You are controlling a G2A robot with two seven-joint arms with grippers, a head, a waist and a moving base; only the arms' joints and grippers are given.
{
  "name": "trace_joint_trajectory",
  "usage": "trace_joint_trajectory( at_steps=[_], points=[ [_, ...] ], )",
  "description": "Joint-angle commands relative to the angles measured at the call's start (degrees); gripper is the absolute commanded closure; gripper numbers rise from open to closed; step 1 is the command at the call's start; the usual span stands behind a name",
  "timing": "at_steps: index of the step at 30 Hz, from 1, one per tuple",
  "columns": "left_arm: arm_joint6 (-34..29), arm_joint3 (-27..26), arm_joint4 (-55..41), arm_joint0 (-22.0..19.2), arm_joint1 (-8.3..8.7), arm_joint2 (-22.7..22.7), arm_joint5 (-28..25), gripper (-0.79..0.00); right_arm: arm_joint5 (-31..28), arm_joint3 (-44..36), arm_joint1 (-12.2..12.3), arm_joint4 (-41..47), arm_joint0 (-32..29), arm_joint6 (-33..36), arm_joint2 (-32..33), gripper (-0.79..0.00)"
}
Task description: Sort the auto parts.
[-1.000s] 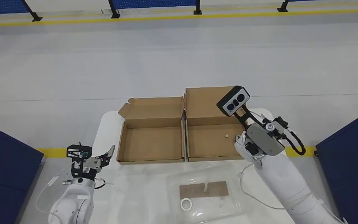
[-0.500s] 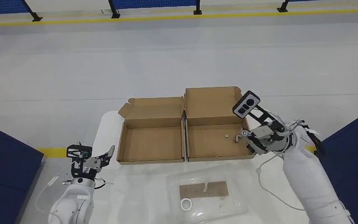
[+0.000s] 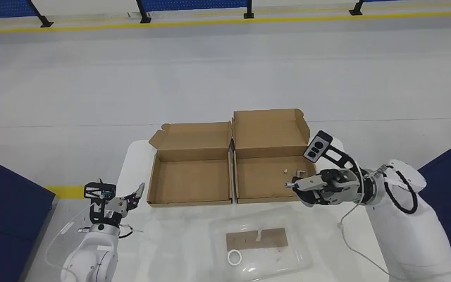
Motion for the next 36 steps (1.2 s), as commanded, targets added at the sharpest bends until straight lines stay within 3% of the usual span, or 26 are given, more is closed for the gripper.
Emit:
trace_joint_trajectory(
  at_steps=[1,5,11,18,30,36],
  points=[
    [0.00,0.00,0.00,0.00,0.00,0.00,0.00,-0.785,1.80,0.89,0.30,-3.09,2.02,-0.88,-0.11,0.000],
    [0.00,0.00,0.00,0.00,0.00,0.00,0.00,-0.785,4.41,5.33,1.25,-13.15,8.69,-2.90,-3.91,0.000],
    [0.00,0.00,0.00,0.00,0.00,0.00,0.00,-0.785,5.79,15.66,2.43,-28.22,21.80,-4.28,-14.52,0.000],
    [0.00,0.00,0.00,0.00,0.00,0.00,0.00,-0.785,4.48,27.48,1.65,-35.29,32.30,-2.97,-27.42,0.000],
    [0.00,0.00,0.00,0.00,0.00,0.00,0.00,-0.785,3.94,27.97,1.56,-36.92,33.08,-2.90,-28.54,0.000],
    [0.00,0.00,0.00,0.00,0.00,0.00,0.00,-0.785,7.59,28.36,0.70,-48.82,38.10,-6.08,-35.61,0.000]
  ],
)
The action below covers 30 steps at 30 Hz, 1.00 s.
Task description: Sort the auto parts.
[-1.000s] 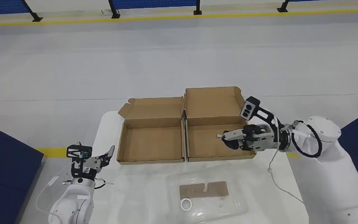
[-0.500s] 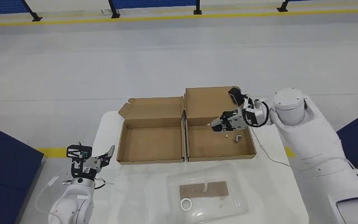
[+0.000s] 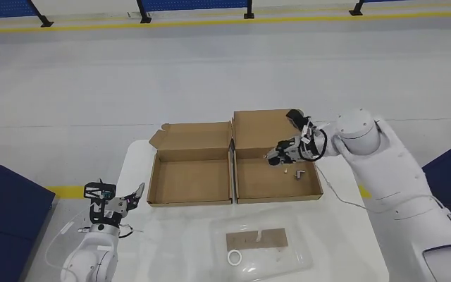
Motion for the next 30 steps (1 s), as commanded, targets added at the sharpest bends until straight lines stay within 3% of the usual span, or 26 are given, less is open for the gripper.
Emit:
trace_joint_trajectory(
  at_steps=[1,10,18,27,30],
  points=[
    [0.00,0.00,0.00,0.00,0.00,0.00,0.00,-0.785,0.99,2.18,-0.76,-3.47,2.52,-0.78,-3.96,0.000],
    [0.00,0.00,0.00,0.00,0.00,0.00,0.00,-0.785,4.55,17.21,-7.43,-9.40,14.01,-4.33,-22.01,0.000],
    [0.00,0.00,0.00,0.00,0.00,0.00,0.00,-0.785,5.26,29.38,-13.57,-4.85,16.50,-5.05,-31.18,0.000],
    [0.00,0.00,0.00,0.00,0.00,0.00,0.00,-0.785,5.27,29.72,-13.76,-4.87,16.67,-5.06,-31.36,0.000],
    [0.00,0.00,0.00,0.00,0.00,0.00,0.00,-0.785,5.52,30.02,-13.96,-5.27,15.14,-8.56,-31.22,0.000]
  ],
)
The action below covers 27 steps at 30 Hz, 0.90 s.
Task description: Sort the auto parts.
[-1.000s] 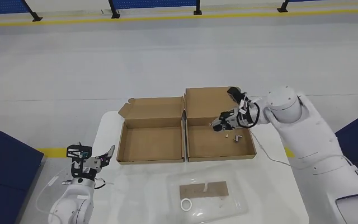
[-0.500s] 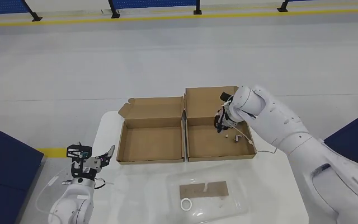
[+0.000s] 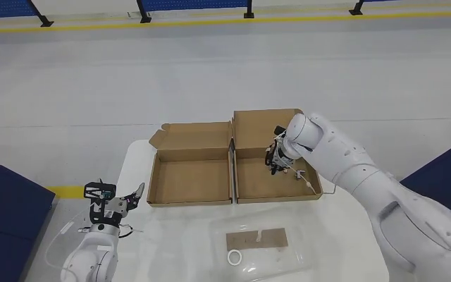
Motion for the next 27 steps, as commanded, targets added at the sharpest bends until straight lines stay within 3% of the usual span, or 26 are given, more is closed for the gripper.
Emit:
trace_joint_trajectory(
  at_steps=[1,10,27],
  points=[
    [0.00,0.00,0.00,0.00,0.00,0.00,0.00,-0.785,1.06,0.22,-0.37,-0.42,-1.04,-3.01,-0.04,0.000],
    [0.00,0.00,0.00,0.00,0.00,0.00,0.00,-0.785,3.68,7.91,-4.28,0.46,-2.40,-10.29,-0.35,0.000],
    [0.00,0.00,0.00,0.00,0.00,0.00,0.00,-0.785,0.59,23.14,-10.99,2.73,-2.06,-13.04,0.23,0.000]
  ],
)
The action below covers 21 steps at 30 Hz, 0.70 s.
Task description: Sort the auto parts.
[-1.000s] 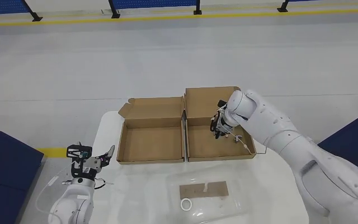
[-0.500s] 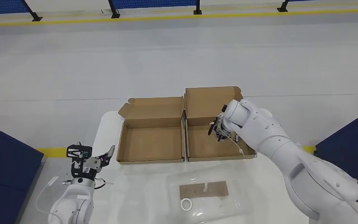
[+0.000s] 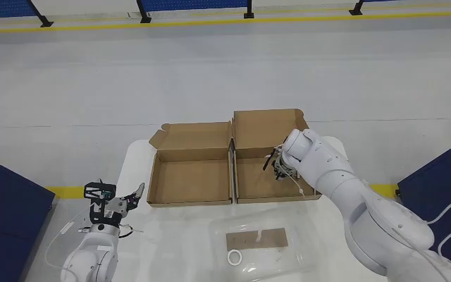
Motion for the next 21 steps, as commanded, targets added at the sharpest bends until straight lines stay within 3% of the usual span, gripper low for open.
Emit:
trace_joint_trajectory(
  at_steps=[1,8,11,15,17,18,21],
  points=[
    [0.00,0.00,0.00,0.00,0.00,0.00,0.00,-0.785,-0.25,1.08,-0.56,-0.19,0.06,0.07,-0.03,0.000],
    [0.00,0.00,0.00,0.00,0.00,0.00,0.00,-0.785,-1.42,4.59,-2.34,-0.69,0.39,0.54,0.17,0.000],
    [0.00,0.00,0.00,0.00,0.00,0.00,0.00,-0.785,-1.81,5.71,-2.98,-0.99,0.59,0.74,0.31,-0.197],
    [0.00,0.00,0.00,0.00,0.00,0.00,0.00,-0.785,-2.68,6.74,-3.68,-1.39,0.99,0.97,0.58,-0.360],
    [0.00,0.00,0.00,0.00,0.00,0.00,0.00,-0.785,-3.32,6.92,-3.94,-1.43,1.38,1.30,0.84,-0.671],
    [0.00,0.00,0.00,0.00,0.00,0.00,0.00,-0.785,-3.75,7.03,-4.02,-1.34,1.62,1.38,1.06,-0.773],
    [0.00,0.00,0.00,0.00,0.00,0.00,0.00,-0.785,-5.39,6.90,-4.14,-1.43,2.38,1.74,1.61,-0.785]
  ],
)
